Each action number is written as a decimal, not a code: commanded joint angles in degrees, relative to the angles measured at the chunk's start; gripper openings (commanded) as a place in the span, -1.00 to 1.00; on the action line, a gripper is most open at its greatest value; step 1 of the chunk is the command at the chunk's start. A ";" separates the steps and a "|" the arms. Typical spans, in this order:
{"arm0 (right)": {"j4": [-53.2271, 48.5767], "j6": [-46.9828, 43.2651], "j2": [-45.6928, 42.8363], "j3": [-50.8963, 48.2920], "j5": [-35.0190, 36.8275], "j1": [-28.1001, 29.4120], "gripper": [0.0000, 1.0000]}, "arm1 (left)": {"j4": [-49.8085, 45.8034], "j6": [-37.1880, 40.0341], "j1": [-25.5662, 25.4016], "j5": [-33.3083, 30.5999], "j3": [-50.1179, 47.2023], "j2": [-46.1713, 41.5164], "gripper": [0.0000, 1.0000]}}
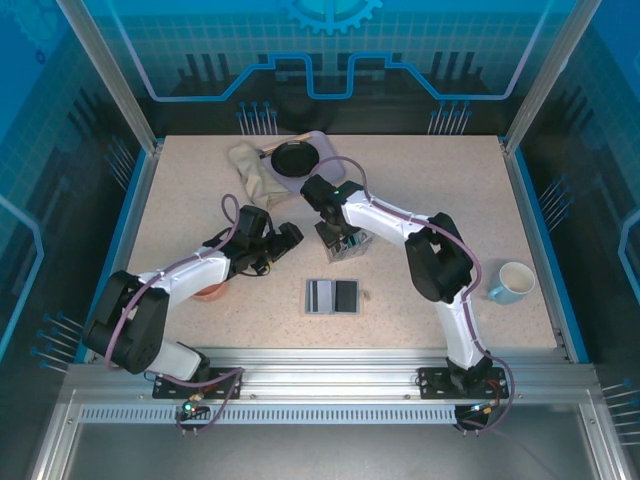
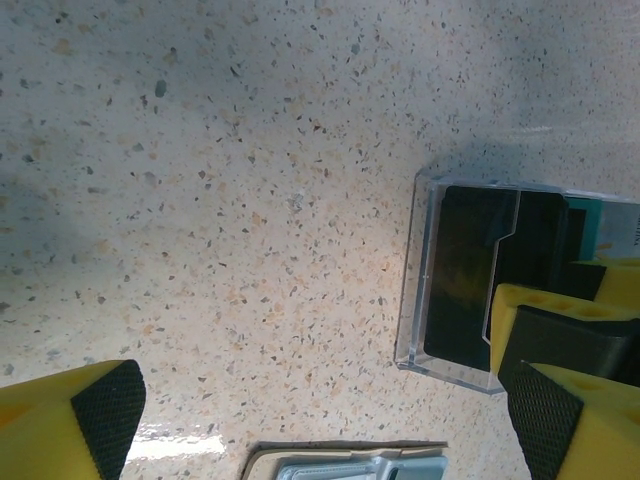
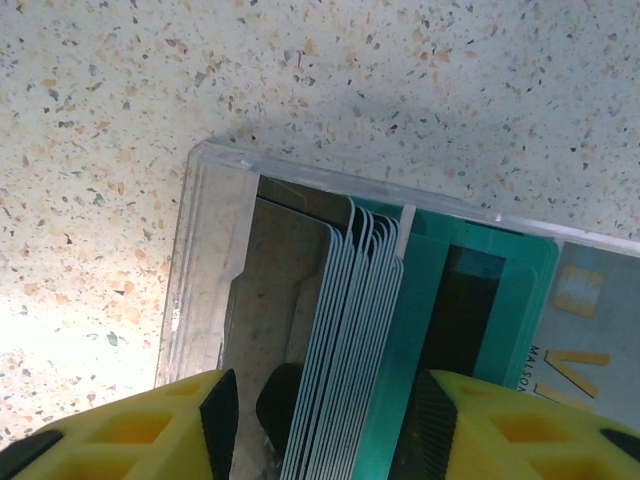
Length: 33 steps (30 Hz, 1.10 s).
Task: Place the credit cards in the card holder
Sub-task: Pick up the credit card from the storage box.
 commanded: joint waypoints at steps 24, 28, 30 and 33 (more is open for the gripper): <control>-2.14 -0.73 0.96 1.70 9.35 3.08 -0.07 | -0.25 -1.77 0.49 0.17 -1.37 -0.88 0.94; -2.10 -0.95 -0.29 1.50 9.92 3.05 -0.10 | -0.25 -1.77 0.50 0.26 -1.26 -0.78 0.94; -2.25 -1.02 -0.56 1.55 9.98 3.07 -0.10 | -0.25 -1.77 0.49 0.25 -1.29 -0.87 0.94; -2.36 -1.12 -0.66 1.45 9.78 3.12 -0.12 | -0.25 -1.86 0.49 0.28 -1.30 -0.89 0.94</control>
